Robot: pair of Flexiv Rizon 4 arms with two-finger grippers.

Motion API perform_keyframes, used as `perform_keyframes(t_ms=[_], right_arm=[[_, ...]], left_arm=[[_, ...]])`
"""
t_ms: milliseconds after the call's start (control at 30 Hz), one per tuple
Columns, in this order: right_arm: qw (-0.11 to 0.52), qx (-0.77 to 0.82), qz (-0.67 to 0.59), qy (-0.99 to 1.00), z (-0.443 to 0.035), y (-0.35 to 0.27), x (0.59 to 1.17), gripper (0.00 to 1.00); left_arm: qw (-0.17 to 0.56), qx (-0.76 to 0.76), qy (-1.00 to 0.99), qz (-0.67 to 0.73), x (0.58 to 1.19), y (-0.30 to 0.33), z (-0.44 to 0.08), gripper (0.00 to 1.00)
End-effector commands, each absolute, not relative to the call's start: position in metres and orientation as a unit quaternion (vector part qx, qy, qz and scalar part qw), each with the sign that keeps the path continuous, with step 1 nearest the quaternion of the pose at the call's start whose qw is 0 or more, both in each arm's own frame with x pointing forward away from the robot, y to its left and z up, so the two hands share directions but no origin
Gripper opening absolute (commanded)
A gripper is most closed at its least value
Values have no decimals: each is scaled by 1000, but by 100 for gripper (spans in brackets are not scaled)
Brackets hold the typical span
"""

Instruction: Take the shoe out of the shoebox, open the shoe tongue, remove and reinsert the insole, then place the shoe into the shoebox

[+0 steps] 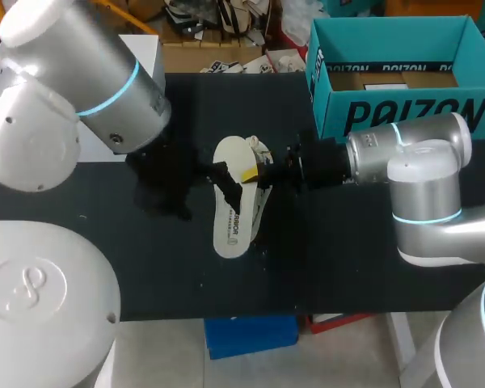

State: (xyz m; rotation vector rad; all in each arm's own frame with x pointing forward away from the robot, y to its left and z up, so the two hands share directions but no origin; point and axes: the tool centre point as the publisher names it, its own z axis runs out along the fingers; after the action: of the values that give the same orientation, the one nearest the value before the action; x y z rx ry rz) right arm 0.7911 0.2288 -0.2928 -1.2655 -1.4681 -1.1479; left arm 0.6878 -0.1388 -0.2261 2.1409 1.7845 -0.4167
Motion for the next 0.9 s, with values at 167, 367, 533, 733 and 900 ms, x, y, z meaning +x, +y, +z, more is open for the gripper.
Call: perform_keyframes(t_ms=[167, 367, 533, 733, 900], right_arm=[[430, -507, -460, -589, -293, 230, 791, 0], [430, -507, -460, -589, -293, 230, 791, 0], [430, -507, -460, -589, -293, 230, 791, 0], [430, -507, -460, -589, -293, 230, 791, 0], [430, -507, -460, -589, -293, 230, 791, 0]], left_arm=[[121, 739, 660, -51, 692, -149, -228, 100], [158, 727, 664, -76, 696, -152, -229, 100], [158, 729, 662, -81, 696, -158, -236, 100], [142, 738, 656, -67, 698, -161, -239, 100], [108, 748, 653, -48, 700, -163, -242, 100]])
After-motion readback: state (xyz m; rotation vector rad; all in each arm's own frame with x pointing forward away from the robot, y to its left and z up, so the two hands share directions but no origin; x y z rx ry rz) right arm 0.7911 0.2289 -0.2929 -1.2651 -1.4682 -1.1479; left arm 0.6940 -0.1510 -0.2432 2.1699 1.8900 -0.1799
